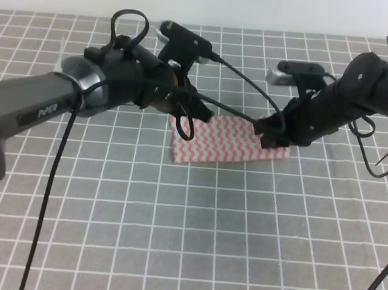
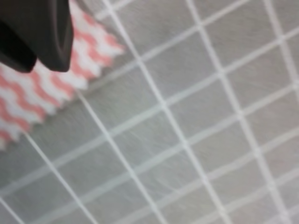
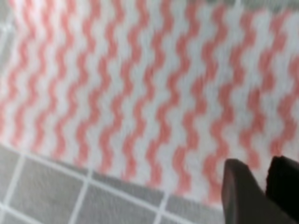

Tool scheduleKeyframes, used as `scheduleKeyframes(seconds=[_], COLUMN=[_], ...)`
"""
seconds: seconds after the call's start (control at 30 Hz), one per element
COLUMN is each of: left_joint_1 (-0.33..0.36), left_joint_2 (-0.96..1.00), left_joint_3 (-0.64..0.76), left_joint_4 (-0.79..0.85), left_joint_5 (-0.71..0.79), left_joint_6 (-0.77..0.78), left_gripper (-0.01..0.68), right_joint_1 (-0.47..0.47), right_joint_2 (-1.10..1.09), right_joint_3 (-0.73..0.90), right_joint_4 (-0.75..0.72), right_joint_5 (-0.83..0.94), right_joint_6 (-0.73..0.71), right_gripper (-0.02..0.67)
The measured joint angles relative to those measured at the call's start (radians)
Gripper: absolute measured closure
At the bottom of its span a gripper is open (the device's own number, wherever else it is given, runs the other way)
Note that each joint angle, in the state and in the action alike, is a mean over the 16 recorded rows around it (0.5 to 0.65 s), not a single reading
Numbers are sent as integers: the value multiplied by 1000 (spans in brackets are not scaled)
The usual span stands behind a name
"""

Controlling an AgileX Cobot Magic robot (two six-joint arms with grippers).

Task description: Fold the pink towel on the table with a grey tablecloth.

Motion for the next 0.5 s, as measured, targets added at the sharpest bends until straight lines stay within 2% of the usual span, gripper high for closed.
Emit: scheduleKeyframes(seconds=[0.23, 0.5], left_joint_1=[0, 0], left_joint_2=[19, 50], left_joint_3=[9, 12], left_joint_4=[-178, -234], left_joint_5=[44, 82], left_joint_6=[171, 233], left_gripper=[663, 674], right_joint_1=[0, 0], right_joint_2=[18, 14], right_joint_3=[0, 0], right_joint_4=[-40, -128], right_joint_5=[67, 113], right_joint_6=[-4, 47], right_gripper=[612, 647])
